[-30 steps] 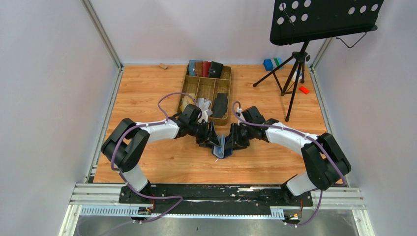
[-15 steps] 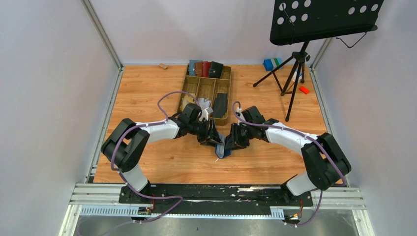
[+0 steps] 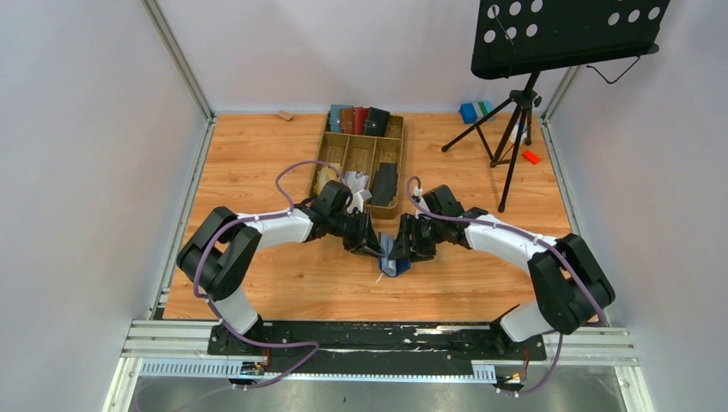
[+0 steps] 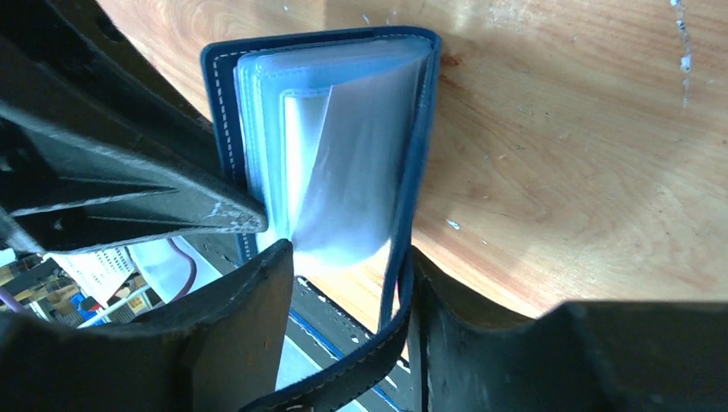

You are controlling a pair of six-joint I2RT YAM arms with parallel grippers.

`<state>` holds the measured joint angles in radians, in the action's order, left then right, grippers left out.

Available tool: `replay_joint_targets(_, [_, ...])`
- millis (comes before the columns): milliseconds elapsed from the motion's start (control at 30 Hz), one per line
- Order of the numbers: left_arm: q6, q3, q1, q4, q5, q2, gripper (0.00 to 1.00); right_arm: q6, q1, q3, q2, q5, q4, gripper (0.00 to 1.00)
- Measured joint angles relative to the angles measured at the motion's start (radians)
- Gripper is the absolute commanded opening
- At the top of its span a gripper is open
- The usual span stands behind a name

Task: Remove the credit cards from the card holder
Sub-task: Open the card holder at the center of the board.

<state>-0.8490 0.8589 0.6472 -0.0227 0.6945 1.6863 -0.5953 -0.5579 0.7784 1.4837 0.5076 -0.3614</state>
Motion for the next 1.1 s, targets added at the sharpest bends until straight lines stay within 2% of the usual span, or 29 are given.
replay_joint_targets(200, [0.011,0.0,0.0,-0.039,-0.015,0.0,0.24,-0.003,0.012,-0.029,-0.064,0.0,0.018,0.66])
replay_joint_targets(600, [-0.006,0.0,0.0,-0.023,-0.013,-0.002,0.23,-0.024,0.014,-0.061,-0.053,0.024,0.076,0.73])
replay_joint_targets(700, [-0.018,0.0,0.0,0.008,-0.008,-0.005,0.23,-0.024,0.013,-0.061,-0.032,0.025,0.076,0.69])
replay_joint_targets(833, [-0.025,0.0,0.0,0.023,-0.003,-0.011,0.22,-0.023,0.013,-0.061,-0.018,0.025,0.076,0.56])
replay_joint_targets(967, [-0.026,-0.002,0.0,0.028,-0.003,-0.011,0.22,-0.024,0.013,-0.061,-0.011,0.027,0.076,0.51])
replay_joint_targets(1100, [-0.028,-0.006,0.0,0.028,-0.003,-0.011,0.24,-0.026,0.013,-0.061,-0.014,0.03,0.082,0.41])
